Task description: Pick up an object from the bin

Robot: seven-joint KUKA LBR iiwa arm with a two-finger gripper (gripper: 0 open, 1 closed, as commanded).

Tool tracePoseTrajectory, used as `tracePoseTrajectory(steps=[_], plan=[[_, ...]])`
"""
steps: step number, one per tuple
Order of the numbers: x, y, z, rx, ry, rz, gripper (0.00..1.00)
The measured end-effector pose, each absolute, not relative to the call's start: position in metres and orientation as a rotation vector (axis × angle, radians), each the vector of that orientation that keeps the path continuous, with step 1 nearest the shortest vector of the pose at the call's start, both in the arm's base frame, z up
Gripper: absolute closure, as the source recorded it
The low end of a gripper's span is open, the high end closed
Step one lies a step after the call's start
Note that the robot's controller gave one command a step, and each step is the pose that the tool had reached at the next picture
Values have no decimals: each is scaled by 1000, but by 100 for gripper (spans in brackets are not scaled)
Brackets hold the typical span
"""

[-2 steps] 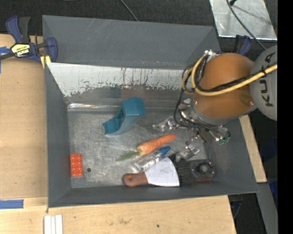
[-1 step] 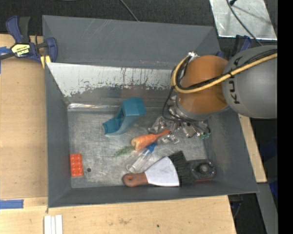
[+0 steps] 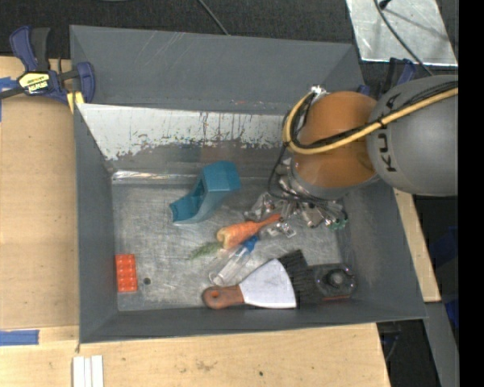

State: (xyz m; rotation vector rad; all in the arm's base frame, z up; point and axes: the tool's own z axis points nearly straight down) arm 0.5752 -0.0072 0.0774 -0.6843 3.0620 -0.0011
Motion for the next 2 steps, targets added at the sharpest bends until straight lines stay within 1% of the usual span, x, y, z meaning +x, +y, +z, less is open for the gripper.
tracePoseTrajectory(steps=[1, 2], plan=[[574, -7, 79, -684, 3063, -1, 100], [540, 15, 194, -174, 3134, 0, 100]])
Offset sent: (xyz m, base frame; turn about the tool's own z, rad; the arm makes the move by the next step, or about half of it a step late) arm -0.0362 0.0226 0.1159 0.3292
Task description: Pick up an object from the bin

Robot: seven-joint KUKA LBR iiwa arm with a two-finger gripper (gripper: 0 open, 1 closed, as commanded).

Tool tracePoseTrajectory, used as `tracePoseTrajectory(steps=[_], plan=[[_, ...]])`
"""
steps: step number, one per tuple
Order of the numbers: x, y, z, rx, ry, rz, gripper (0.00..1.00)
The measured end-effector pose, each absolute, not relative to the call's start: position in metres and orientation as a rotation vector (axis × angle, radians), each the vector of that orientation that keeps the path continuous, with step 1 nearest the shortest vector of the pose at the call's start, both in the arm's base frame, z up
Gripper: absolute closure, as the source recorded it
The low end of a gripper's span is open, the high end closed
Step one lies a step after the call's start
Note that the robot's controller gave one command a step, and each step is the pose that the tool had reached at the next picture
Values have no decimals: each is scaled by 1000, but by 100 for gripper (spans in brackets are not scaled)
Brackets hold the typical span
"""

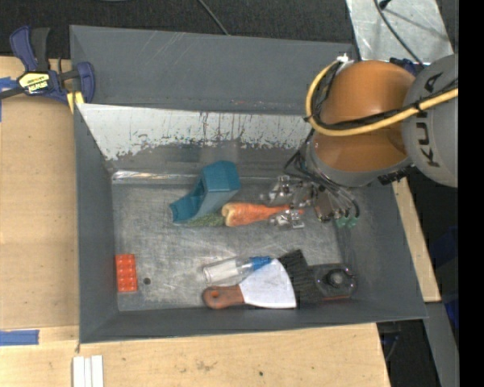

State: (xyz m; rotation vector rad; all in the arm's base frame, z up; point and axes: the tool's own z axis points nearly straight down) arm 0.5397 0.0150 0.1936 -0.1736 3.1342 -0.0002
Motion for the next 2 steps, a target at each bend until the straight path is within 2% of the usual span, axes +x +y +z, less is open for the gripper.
tracePoseTrajectory(steps=[1, 2], plan=[[540, 15, 194, -174, 3134, 0, 100], [554, 20, 228, -260, 3134, 0, 100]])
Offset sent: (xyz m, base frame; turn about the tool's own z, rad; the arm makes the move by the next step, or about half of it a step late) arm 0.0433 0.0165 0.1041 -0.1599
